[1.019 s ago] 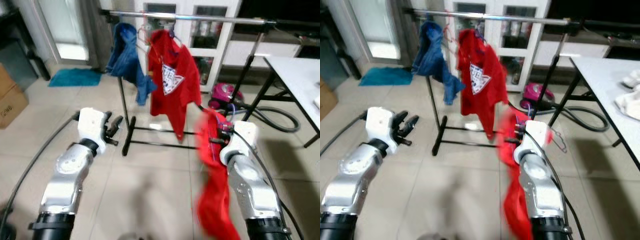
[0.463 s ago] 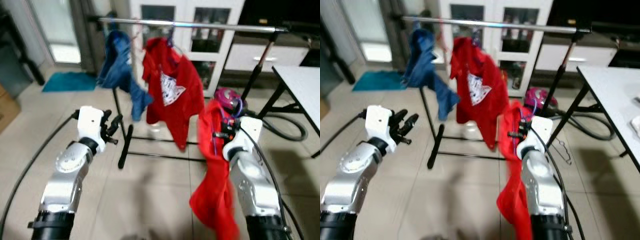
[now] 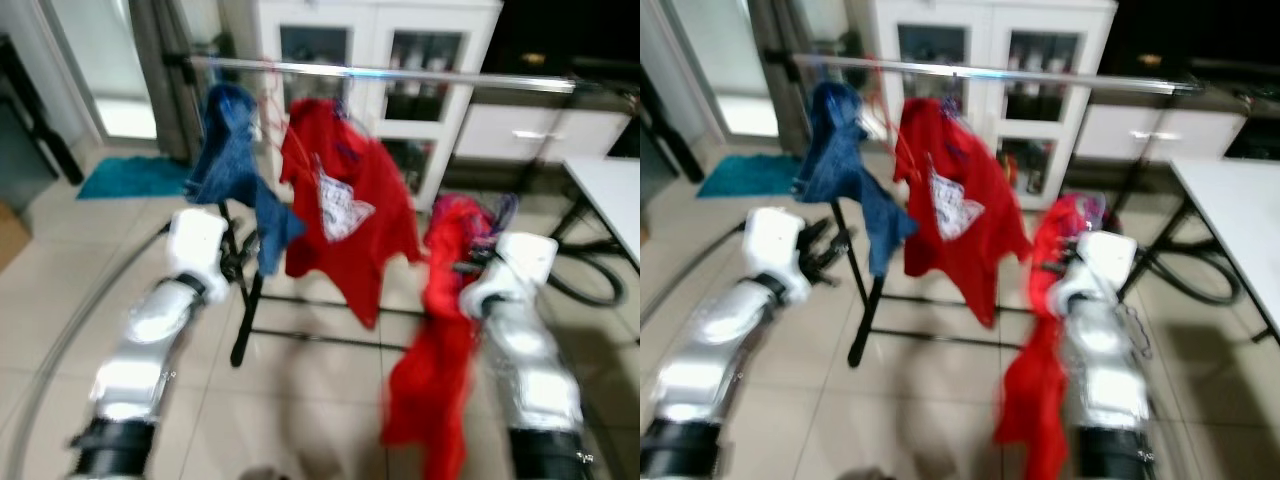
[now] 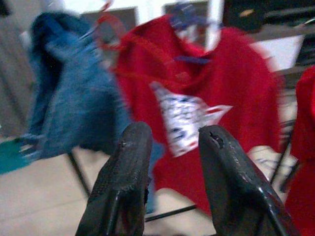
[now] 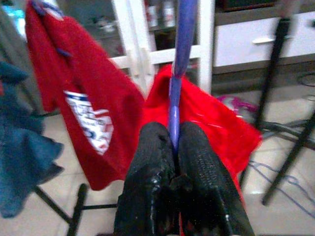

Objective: Hang hanger

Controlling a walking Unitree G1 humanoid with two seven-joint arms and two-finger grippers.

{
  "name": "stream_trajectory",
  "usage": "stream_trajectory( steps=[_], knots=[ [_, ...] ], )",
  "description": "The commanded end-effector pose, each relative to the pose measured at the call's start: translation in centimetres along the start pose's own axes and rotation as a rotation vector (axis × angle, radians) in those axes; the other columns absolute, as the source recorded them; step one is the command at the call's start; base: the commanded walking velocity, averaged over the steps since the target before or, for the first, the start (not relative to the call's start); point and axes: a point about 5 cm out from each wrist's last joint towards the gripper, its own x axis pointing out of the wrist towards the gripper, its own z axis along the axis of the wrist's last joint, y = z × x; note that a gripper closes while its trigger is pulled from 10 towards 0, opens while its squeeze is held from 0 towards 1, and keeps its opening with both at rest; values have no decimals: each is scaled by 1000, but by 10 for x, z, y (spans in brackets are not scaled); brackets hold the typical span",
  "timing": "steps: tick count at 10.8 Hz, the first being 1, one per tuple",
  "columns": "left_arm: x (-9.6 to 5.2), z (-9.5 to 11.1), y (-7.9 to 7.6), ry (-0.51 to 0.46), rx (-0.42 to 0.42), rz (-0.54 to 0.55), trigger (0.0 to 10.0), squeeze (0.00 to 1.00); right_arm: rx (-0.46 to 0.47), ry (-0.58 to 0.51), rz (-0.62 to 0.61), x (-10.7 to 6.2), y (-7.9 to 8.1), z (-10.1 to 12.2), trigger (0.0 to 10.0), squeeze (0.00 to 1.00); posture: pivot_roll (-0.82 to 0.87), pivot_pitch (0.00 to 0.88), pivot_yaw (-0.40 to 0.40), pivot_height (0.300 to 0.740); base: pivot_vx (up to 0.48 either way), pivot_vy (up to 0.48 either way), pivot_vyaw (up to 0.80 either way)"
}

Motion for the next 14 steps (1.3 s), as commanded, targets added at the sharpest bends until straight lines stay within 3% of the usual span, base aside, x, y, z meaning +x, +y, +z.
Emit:
stream_trajectory(
  steps=[1, 7, 9, 11, 12, 14],
  knots=[
    [5, 5, -8, -17, 4, -33, 10000, 0, -11, -58, -23, 2, -8, 13, 10000, 0, 67, 0, 6, 740, 461, 0, 0],
    [7, 5, -16, -25, 18, -85, 10000, 0, -52, -97, -34, 10, -18, 25, 10000, 0, 64, 0, -2, 740, 458, 0, 0],
    [8, 7, -21, -35, 33, -116, 10000, 0, -116, -141, -36, 15, -24, 37, 10000, 0, 65, 0, -6, 740, 459, 0, 0],
    [7, 16, -32, -77, 8, -210, 10000, 0, -143, -192, -47, 20, -32, 50, 10000, 0, 67, 0, -12, 740, 227, 0, 0],
    [4, 26, -45, -111, 32, -338, 10000, 0, -143, -246, -62, 23, -41, 64, 10000, 0, 69, 0, -15, 740, 0, 0, 0],
    [5, 35, -49, -140, 42, -371, 10000, 0, -138, -289, -59, 29, -46, 77, 10000, 0, 69, 0, -21, 740, 0, 0, 0]
  ],
)
